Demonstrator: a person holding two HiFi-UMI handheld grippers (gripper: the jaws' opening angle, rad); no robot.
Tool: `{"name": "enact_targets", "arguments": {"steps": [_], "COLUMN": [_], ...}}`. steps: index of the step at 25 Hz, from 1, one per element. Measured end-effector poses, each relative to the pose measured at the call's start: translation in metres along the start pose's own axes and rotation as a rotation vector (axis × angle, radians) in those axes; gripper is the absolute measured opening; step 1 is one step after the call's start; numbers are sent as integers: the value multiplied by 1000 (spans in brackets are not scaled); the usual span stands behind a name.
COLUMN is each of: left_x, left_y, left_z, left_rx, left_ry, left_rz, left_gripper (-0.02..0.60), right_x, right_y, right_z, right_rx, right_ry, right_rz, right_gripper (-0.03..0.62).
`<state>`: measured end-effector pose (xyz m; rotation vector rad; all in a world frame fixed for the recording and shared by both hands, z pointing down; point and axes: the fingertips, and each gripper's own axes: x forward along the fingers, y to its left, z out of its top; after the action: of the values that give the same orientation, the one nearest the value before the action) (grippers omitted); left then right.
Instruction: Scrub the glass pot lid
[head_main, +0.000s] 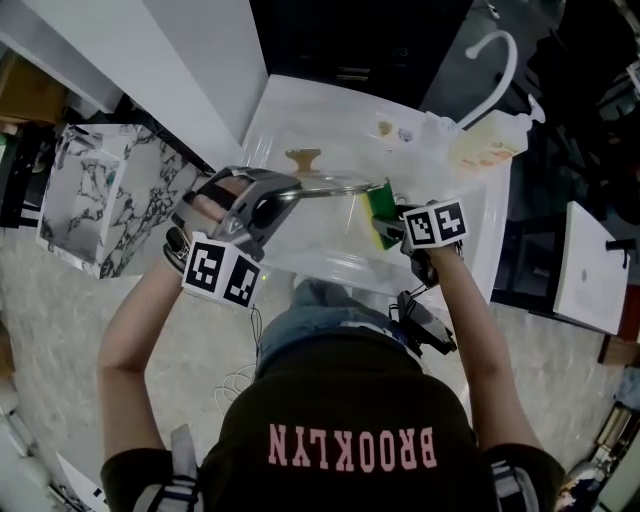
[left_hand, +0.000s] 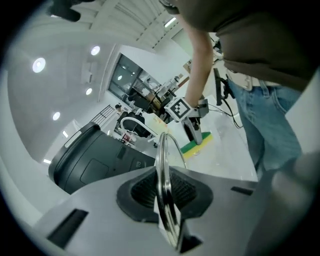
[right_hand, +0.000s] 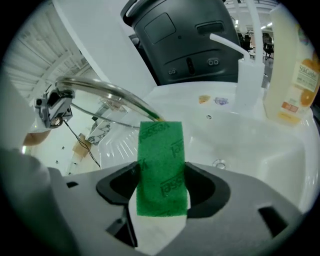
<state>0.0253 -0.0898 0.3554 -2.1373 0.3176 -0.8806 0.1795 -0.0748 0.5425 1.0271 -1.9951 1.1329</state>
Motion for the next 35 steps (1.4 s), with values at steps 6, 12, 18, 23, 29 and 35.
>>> {"name": "enact_targets", "arguments": {"steps": [6,12,18,23,29,35], "left_x": [6,1,-4,-4,-5,-5], "left_y": [-38,-55,-76,-81,-89,-104], "left_z": [-25,-33,-36,-38,-40,-46], "left_rx": [171,241,258,261,258,313], "left_ry": [54,58,49,67,83,99], "left_rz": [-19,-18,-3,-57,-137,-140], "left_gripper": [36,37,39,48,66,72], "right_x": [-5,-29,-92,-87,-60,-31], "right_y": [-14,-33,56,125,155,163], "right_z": [-30,-46,41,54,48,24], "right_rx": [-3,8,-72,-426,-638,-702], "right_ry": [118,145,-148,70,262,377], "right_rz": [-37,-89,299,329,276,222], "right_gripper": [279,279,278,278,279,278]}}
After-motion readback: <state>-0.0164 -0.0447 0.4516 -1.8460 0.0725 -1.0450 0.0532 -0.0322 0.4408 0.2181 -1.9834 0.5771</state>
